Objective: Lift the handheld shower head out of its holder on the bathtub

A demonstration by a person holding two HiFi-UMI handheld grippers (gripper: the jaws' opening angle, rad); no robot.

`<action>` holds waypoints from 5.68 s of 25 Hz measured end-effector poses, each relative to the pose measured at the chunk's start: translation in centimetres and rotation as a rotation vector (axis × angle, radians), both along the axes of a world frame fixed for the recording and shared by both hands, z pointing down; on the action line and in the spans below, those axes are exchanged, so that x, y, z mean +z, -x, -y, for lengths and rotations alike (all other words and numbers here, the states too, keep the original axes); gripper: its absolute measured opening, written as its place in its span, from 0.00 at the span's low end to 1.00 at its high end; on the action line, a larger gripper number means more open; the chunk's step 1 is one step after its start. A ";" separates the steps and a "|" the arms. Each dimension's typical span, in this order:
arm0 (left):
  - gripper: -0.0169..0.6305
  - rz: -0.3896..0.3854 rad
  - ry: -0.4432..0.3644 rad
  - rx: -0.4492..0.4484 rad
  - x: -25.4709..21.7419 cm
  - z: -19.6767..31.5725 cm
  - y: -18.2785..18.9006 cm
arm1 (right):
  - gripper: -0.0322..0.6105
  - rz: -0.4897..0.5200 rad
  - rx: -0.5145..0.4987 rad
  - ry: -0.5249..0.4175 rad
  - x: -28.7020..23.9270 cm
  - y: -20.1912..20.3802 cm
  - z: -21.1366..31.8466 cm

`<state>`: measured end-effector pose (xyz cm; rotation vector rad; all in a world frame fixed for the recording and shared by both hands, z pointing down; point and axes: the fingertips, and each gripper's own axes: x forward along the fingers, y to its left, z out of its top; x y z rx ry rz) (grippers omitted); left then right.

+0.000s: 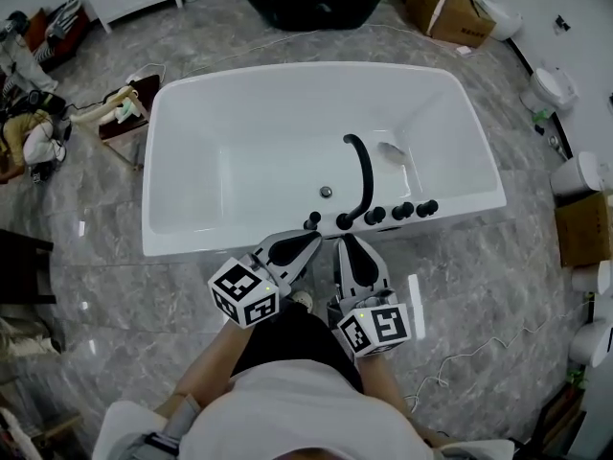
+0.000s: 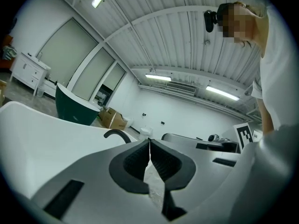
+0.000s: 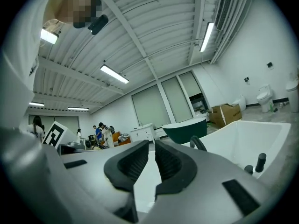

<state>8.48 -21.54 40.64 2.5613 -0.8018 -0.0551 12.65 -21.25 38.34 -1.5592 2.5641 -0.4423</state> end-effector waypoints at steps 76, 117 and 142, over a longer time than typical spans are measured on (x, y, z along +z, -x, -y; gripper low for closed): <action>0.05 0.019 0.304 -0.029 22.8 8.7 6.7 | 0.24 -0.442 0.021 0.212 26.4 4.9 11.0; 0.05 0.038 0.129 0.058 7.9 5.8 6.4 | 0.24 -0.433 0.020 0.047 7.5 5.1 7.5; 0.05 -0.024 -0.062 0.282 -4.8 3.1 -0.4 | 0.24 -0.339 0.216 -0.125 -11.0 -1.3 1.4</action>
